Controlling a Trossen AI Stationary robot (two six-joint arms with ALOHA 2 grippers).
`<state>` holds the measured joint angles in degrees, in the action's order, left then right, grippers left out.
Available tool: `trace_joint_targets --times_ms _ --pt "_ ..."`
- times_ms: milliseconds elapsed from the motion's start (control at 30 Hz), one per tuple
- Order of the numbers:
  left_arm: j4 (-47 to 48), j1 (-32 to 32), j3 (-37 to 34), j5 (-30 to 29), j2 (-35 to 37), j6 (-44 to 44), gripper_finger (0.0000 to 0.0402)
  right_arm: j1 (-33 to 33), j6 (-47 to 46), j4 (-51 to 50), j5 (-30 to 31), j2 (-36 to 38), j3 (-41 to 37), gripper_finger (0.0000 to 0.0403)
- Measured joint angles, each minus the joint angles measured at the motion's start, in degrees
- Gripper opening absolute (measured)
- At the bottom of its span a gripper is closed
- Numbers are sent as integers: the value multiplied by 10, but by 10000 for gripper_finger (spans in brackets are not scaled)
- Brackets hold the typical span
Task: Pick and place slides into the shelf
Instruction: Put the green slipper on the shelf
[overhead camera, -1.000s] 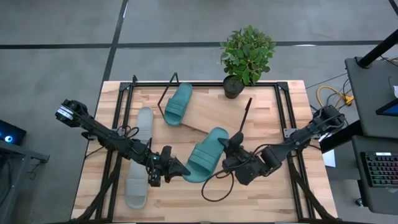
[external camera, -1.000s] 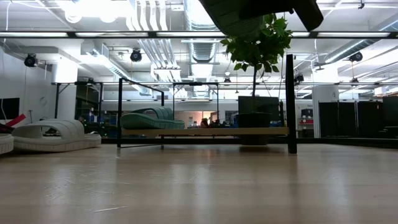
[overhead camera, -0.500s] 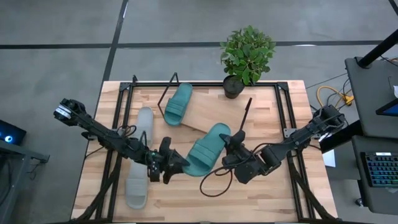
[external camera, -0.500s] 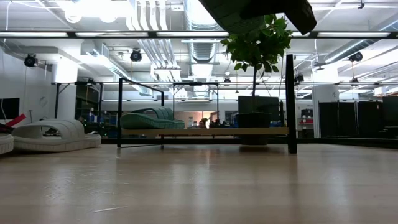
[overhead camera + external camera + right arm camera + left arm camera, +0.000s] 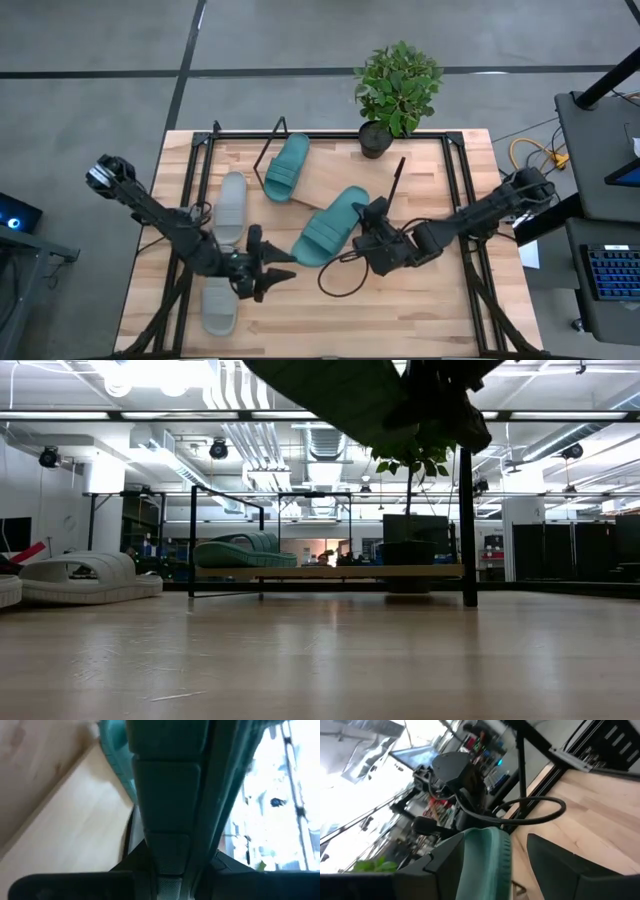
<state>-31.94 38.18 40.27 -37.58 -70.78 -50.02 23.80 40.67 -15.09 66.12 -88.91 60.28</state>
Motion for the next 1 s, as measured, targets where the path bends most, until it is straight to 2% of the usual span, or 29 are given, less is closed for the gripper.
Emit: trace_joint_targets --times_ms 200,300,433,567,700,867,1000 --pt "0 52 0 -80 -2 1 200 -18 135 193 -23 25 -63 63" --pt "-1 64 0 -98 -2 2 201 -25 210 302 -69 51 -107 63" --pt "-1 66 3 -118 -2 1 201 -32 263 411 -115 85 -160 63" --pt "-3 56 16 -157 -20 -21 201 -43 266 419 -120 102 -179 63" --pt "-6 46 49 -193 -70 -80 201 -53 261 419 -121 105 -183 63" --pt "-5 47 115 -327 -148 -160 201 -63 253 415 -125 104 -184 63" --pt "-5 59 167 -391 -191 -206 201 -75 253 412 -126 104 -191 63"
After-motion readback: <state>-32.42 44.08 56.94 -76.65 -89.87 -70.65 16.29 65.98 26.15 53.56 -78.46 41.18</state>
